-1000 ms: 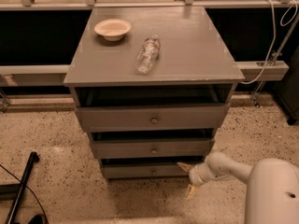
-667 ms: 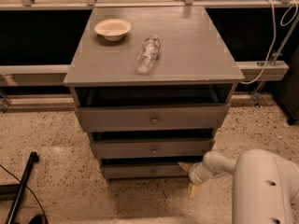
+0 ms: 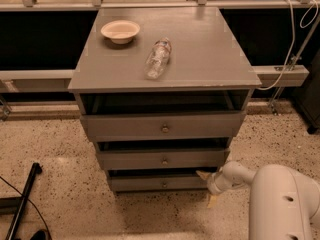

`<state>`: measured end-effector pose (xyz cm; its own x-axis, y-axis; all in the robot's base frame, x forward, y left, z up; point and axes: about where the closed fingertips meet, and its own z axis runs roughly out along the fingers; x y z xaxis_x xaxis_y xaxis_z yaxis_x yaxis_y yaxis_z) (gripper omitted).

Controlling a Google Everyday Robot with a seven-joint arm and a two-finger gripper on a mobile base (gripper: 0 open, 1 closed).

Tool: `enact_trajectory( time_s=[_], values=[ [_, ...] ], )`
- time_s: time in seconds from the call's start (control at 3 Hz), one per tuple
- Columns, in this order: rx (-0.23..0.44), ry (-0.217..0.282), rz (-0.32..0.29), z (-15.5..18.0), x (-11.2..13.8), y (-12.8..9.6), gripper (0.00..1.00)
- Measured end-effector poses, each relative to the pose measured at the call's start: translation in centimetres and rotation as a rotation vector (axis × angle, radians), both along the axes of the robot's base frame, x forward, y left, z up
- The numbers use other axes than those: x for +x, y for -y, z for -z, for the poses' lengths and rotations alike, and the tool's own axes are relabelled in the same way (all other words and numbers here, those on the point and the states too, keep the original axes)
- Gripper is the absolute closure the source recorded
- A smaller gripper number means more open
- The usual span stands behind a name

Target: Open bottom drawer

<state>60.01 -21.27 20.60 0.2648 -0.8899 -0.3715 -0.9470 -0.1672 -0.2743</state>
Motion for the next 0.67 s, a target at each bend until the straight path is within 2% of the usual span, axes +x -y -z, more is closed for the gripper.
enact_trajectory(
  time_s=[0.67],
  values=[
    [0.051,0.107,0.070,0.7,3.4,0.3,0.00]
  ],
)
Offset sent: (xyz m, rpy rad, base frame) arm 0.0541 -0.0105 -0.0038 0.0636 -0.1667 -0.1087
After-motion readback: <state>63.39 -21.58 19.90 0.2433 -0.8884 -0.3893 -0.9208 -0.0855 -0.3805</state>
